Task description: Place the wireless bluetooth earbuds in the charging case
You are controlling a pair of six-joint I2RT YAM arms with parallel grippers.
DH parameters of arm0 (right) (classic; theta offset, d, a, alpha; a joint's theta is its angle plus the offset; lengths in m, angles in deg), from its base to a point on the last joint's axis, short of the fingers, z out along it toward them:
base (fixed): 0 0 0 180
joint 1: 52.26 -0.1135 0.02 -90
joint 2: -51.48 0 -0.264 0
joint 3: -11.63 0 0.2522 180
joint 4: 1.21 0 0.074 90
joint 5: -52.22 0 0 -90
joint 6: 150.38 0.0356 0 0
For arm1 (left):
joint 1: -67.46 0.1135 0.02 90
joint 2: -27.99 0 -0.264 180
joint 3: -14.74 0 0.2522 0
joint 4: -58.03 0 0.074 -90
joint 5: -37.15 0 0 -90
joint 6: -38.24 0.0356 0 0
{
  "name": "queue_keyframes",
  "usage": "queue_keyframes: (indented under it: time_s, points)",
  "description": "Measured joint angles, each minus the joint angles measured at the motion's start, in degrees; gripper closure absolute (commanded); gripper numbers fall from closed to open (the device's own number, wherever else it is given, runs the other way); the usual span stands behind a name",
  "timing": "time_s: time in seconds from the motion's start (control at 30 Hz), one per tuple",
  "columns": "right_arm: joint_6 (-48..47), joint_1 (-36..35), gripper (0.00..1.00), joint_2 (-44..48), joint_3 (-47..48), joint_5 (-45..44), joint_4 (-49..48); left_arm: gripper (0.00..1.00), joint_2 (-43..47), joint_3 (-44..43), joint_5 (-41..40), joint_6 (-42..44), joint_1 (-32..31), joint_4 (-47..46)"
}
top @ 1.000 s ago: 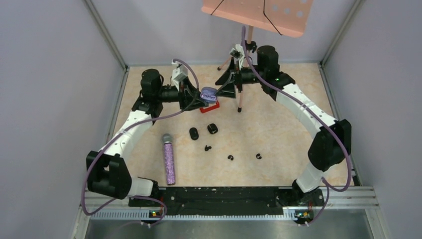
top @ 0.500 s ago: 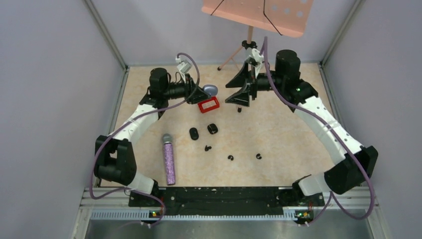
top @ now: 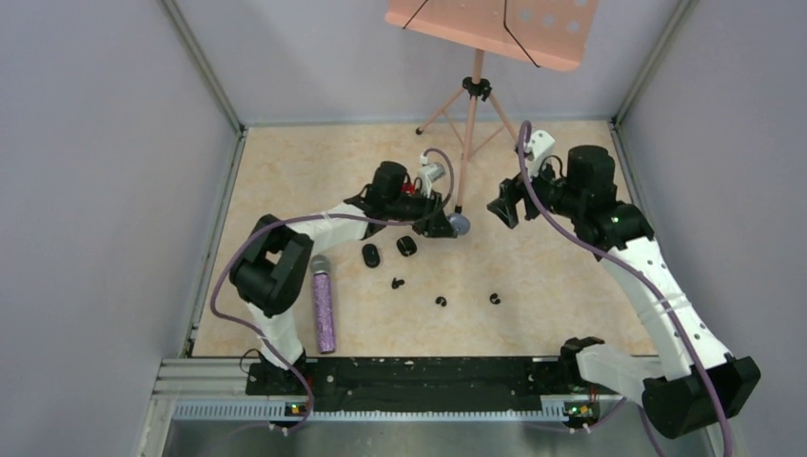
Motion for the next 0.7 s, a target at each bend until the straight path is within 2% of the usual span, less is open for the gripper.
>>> queue_keyframes:
  time_s: [0.27, 0.33, 0.47, 0.67, 0.7]
  points:
    - [-3.0, 0.0, 0.19, 2.9, -4.2, -13.6, 4.9, 0.98, -11.1, -6.9, -13.5, -0.8, -4.9, 5.7]
    - [-3.4, 0.0, 0.18, 2.9, -5.4, -15.1, 5.7, 0.9, -12.0, -7.8, -16.2, -0.9, -5.5, 6.8]
    - [-3.9, 0.0, 0.18, 2.9, -7.2, -16.5, 5.8, 0.84, -13.4, -9.3, -20.4, -0.8, -6.3, 8.2]
    - [-4.4, 0.0, 0.18, 2.4, -8.6, -16.9, 6.3, 0.83, -13.6, -9.5, -23.0, 0.9, -6.9, 9.9]
    - [-4.5, 0.0, 0.18, 2.1, -8.6, -16.9, 6.2, 0.77, -13.6, -9.6, -23.4, 1.3, -7.0, 10.0]
